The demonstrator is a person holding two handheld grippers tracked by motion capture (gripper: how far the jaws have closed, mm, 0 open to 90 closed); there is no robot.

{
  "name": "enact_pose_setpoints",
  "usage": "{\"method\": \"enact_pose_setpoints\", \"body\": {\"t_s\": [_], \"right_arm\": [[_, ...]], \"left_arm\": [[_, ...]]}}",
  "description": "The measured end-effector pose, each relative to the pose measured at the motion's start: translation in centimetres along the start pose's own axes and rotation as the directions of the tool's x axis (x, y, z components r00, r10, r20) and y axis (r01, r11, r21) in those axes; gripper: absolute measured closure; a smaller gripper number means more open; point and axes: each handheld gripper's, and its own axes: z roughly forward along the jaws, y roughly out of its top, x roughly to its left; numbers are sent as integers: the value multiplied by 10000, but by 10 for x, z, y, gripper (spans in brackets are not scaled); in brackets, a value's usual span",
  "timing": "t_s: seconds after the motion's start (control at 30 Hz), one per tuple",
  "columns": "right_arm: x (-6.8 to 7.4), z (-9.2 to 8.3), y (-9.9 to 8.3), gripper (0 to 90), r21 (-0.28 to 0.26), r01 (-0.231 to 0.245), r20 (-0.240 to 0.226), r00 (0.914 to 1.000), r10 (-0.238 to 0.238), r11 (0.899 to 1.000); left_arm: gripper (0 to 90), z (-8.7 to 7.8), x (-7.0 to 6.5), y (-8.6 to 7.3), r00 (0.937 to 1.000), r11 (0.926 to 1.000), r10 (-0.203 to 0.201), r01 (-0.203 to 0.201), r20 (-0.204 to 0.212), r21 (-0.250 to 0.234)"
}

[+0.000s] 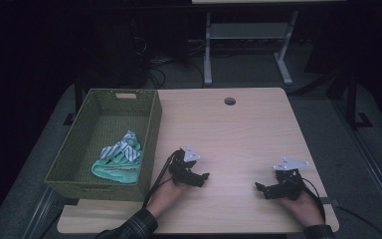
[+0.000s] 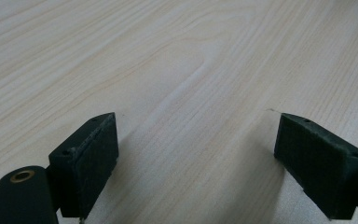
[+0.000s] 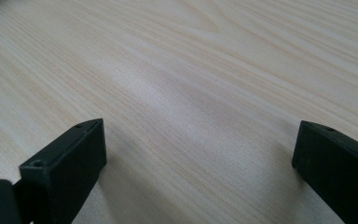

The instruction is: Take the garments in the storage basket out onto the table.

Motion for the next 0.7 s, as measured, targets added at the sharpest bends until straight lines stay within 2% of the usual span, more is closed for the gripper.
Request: {"method": "enact_pose_setpoints", "body": {"t_s": [0.23, 0.3, 0.4, 0.7], "right_arm": [[0, 0, 0, 25, 2, -9, -3, 10000, 9, 10000], [0, 0, 0, 25, 1, -9, -3, 10000, 9, 10000], [0, 0, 0, 25, -1, -11, -2, 10000, 11, 10000], [0, 0, 0, 25, 3, 2, -2, 10000, -2, 10000]], "left_arm": [[127, 0, 0, 0, 10000, 10000, 8, -8, 94, -6], [127, -2, 1, -1, 9994, 9998, 209, -210, 276, 58], [129, -3, 1, -1, 9992, 9996, 242, -246, 328, 108], [135, -8, 3, 1, 9981, 9972, 413, -440, 458, 603]]}}
